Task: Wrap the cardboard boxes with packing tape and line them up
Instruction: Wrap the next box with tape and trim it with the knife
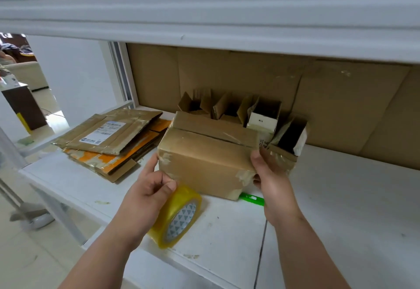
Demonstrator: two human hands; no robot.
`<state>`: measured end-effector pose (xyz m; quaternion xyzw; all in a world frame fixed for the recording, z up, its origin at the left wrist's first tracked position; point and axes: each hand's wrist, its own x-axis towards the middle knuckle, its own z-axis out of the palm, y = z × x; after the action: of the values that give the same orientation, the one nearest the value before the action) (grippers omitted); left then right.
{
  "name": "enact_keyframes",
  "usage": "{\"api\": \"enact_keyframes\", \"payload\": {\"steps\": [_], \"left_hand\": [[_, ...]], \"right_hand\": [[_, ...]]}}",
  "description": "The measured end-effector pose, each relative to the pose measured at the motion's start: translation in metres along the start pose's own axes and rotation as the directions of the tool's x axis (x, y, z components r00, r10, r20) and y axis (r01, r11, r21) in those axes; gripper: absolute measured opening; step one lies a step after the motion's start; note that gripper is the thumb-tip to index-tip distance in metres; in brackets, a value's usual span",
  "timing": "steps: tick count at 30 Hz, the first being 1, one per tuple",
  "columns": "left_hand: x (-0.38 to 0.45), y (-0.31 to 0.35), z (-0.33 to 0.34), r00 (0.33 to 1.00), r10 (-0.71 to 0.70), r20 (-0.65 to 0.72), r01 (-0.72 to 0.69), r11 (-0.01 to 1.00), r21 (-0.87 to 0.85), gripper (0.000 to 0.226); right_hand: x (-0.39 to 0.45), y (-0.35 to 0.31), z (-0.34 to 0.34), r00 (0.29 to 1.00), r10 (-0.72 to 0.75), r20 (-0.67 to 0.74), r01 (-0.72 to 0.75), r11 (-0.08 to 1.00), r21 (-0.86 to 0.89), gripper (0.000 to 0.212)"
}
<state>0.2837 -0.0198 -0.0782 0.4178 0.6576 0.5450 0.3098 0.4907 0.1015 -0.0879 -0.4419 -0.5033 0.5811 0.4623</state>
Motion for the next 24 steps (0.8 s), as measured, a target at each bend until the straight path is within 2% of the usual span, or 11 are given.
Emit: {"api": "enact_keyframes", "payload": {"steps": [3,7,10,11,12,15,17,18,21,23,24], "left_hand": [[-0.010,0.007,0.003,0.998,0.048,0.039,-0.049,0.999,0.003,0.021],[-0.019,0.010,0.007,0.976,0.159,0.151,-0.159,0.987,-0.010,0.018],[-0.028,0.008,0.013,0.965,0.149,0.216,-0.158,0.987,0.027,0.025],[-0.032,0.007,0.014,0.961,0.149,0.232,-0.159,0.987,0.025,0.028],[-0.036,0.006,0.016,0.954,0.158,0.253,-0.171,0.985,0.027,0.029],[-0.047,0.007,0.015,0.922,0.211,0.324,-0.235,0.971,0.037,0.029],[-0.053,0.006,0.013,0.901,0.223,0.372,-0.260,0.964,0.054,0.028],[-0.056,0.005,0.013,0.891,0.230,0.391,-0.274,0.960,0.058,0.028],[-0.068,0.003,0.016,0.872,0.246,0.422,-0.294,0.954,0.051,0.024],[-0.076,0.003,0.022,0.853,0.261,0.452,-0.325,0.943,0.068,0.019],[-0.080,0.003,0.026,0.839,0.275,0.469,-0.345,0.936,0.068,0.018]], "right_hand": [[-0.013,-0.003,-0.011,0.999,-0.022,0.047,0.017,0.995,0.101,0.042],[-0.037,-0.011,-0.026,0.992,-0.124,0.024,0.107,0.923,0.371,0.048],[-0.061,-0.020,-0.040,0.990,-0.138,-0.020,0.131,0.869,0.477,0.027],[-0.071,-0.024,-0.045,0.993,-0.112,-0.036,0.115,0.857,0.502,0.016],[-0.079,-0.027,-0.049,0.995,-0.077,-0.068,0.101,0.852,0.513,0.017],[-0.101,-0.034,-0.055,0.977,0.059,-0.207,0.034,0.908,0.417,0.048],[-0.115,-0.031,-0.056,0.958,0.121,-0.259,-0.019,0.931,0.366,0.054],[-0.122,-0.027,-0.058,0.952,0.144,-0.272,-0.039,0.933,0.359,0.050],[-0.150,-0.016,-0.067,0.941,0.218,-0.257,-0.086,0.893,0.443,0.019],[-0.168,-0.008,-0.076,0.938,0.292,-0.188,-0.151,0.830,0.537,0.015],[-0.175,-0.004,-0.080,0.938,0.321,-0.133,-0.189,0.792,0.580,0.021]]}}
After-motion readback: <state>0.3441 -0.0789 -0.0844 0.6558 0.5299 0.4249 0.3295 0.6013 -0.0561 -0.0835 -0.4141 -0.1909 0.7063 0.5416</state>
